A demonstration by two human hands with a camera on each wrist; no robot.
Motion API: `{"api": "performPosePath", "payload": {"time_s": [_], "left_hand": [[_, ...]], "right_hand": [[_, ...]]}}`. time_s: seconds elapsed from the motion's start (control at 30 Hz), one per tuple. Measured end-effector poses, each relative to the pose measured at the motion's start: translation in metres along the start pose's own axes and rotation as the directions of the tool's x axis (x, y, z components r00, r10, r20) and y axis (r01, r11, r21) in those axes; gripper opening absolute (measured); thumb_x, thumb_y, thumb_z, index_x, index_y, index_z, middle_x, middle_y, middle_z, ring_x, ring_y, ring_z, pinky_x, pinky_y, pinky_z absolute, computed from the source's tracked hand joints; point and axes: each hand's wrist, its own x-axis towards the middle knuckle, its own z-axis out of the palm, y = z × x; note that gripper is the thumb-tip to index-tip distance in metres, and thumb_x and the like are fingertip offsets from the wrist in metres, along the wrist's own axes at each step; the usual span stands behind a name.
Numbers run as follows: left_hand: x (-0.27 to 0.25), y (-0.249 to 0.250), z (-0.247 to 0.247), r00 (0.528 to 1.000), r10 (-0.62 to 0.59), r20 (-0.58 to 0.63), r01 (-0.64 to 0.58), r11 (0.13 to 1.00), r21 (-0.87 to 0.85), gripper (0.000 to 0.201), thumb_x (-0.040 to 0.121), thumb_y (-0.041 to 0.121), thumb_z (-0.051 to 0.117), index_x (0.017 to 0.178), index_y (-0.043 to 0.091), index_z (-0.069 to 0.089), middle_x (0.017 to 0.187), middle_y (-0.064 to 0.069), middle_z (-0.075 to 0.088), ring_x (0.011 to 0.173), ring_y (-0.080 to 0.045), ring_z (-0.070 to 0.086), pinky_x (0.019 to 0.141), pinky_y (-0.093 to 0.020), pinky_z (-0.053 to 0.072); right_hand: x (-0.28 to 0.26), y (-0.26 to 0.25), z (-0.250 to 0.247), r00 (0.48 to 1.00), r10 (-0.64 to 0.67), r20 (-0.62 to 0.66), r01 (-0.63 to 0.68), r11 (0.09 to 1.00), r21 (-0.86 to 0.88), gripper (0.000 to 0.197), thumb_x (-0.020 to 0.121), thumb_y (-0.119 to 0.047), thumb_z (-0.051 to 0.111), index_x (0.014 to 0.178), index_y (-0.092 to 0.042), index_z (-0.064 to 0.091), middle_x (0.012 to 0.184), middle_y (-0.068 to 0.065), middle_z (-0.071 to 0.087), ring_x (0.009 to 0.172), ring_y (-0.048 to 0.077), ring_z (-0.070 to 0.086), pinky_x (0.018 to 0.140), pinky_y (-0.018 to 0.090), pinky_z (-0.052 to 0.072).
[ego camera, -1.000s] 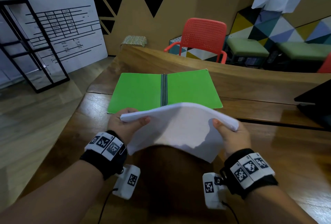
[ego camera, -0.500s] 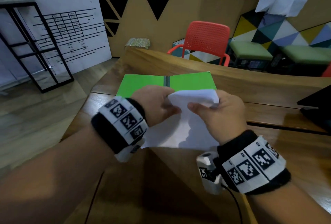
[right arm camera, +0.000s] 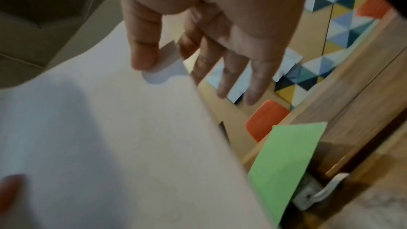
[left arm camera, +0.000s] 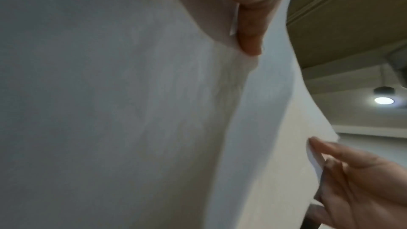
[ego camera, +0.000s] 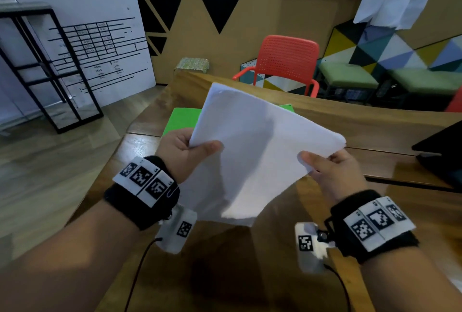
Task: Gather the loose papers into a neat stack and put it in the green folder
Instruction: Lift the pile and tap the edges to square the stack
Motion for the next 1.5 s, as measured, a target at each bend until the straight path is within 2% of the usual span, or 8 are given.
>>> {"api": "performPosePath", "payload": {"time_s": [0.2,0.4,0.57,0.7,0.8,0.9,1.1,1.5], "left_hand": [[-0.006,-0.021,0.016,0.990,-0.111,-0.092,0.097,0.985,-0.143,0.023,0.071,0.010,0.076,0.053,0.017,0.064,0.040,0.018,0.061,0.043,0.000,0.054,0.045,-0.015,0.047],[-0.009,-0.003,0.018,0.982,0.086,-0.167,-0.124,0.965,-0.231,0.022,0.079,0.007,0.068,0.079,0.028,0.070,0.060,0.026,0.069,0.059,0.009,0.062,0.057,-0.008,0.050],[-0.003,0.004,0.021,0.987,-0.008,-0.163,-0.066,0.894,-0.444,0.025,0.077,0.008,0.060,0.067,0.027,0.072,0.068,0.012,0.075,0.066,-0.002,0.066,0.064,-0.017,0.054],[-0.001,0.005,0.024,0.987,-0.015,-0.162,-0.066,0.873,-0.484,0.039,0.081,-0.005,0.048,0.068,0.024,0.071,0.066,0.011,0.075,0.063,-0.001,0.066,0.061,-0.015,0.053],[-0.005,0.001,0.023,0.982,0.050,-0.180,-0.138,0.846,-0.514,0.016,0.075,0.017,0.058,0.084,0.027,0.066,0.077,0.014,0.075,0.072,0.002,0.066,0.066,-0.012,0.052],[-0.011,-0.010,0.028,0.986,0.096,-0.137,-0.137,0.935,-0.328,0.037,0.066,0.036,0.071,0.101,0.034,0.058,0.095,0.017,0.067,0.078,0.006,0.065,0.067,-0.007,0.050],[-0.013,-0.009,0.038,0.972,-0.061,-0.226,0.017,0.981,-0.192,0.008,0.084,0.014,0.063,0.090,0.018,0.067,0.064,0.017,0.059,0.050,0.010,0.058,0.045,0.002,0.038],[-0.018,-0.013,0.040,0.974,-0.073,-0.213,0.020,0.970,-0.241,0.011,0.081,0.016,0.067,0.072,0.022,0.065,0.054,0.018,0.061,0.044,0.014,0.055,0.045,-0.001,0.041]], "right_hand": [[-0.020,0.004,0.029,0.980,-0.166,-0.114,0.166,0.986,-0.004,0.034,0.078,0.007,0.065,0.103,-0.016,0.062,0.094,0.000,0.070,0.088,0.019,0.068,0.086,0.038,0.054],[-0.028,0.013,0.036,0.979,-0.189,-0.080,0.174,0.971,-0.166,0.024,0.080,-0.003,0.067,0.081,-0.025,0.058,0.080,-0.004,0.067,0.074,0.015,0.064,0.080,0.045,0.055],[-0.025,0.004,0.032,0.975,-0.169,-0.144,0.160,0.985,-0.068,0.024,0.060,-0.047,0.064,0.062,-0.026,0.054,0.051,-0.010,0.057,0.052,0.009,0.050,0.056,0.025,0.039],[-0.020,-0.002,0.032,0.963,-0.210,-0.167,0.199,0.977,-0.082,0.018,0.058,-0.047,0.057,0.056,-0.029,0.058,0.067,0.006,0.046,0.071,0.024,0.042,0.067,0.034,0.032],[-0.018,-0.002,0.032,0.962,-0.221,-0.162,0.209,0.974,-0.089,0.018,0.057,-0.049,0.057,0.057,-0.031,0.060,0.075,0.010,0.047,0.075,0.026,0.043,0.069,0.036,0.034],[-0.018,0.002,0.030,0.966,-0.235,-0.108,0.230,0.972,-0.054,0.020,0.054,-0.054,0.070,0.065,-0.038,0.064,0.084,0.007,0.057,0.074,0.024,0.051,0.064,0.032,0.042],[-0.020,0.012,0.033,0.945,-0.306,-0.119,0.305,0.952,-0.030,0.035,0.070,-0.003,0.076,0.060,-0.036,0.071,0.059,-0.012,0.069,0.053,0.001,0.060,0.053,0.018,0.051],[-0.021,0.020,0.028,0.948,-0.269,-0.167,0.278,0.960,0.033,0.027,0.068,0.000,0.076,0.066,-0.023,0.062,0.055,-0.013,0.068,0.052,0.002,0.061,0.058,0.024,0.051]]}}
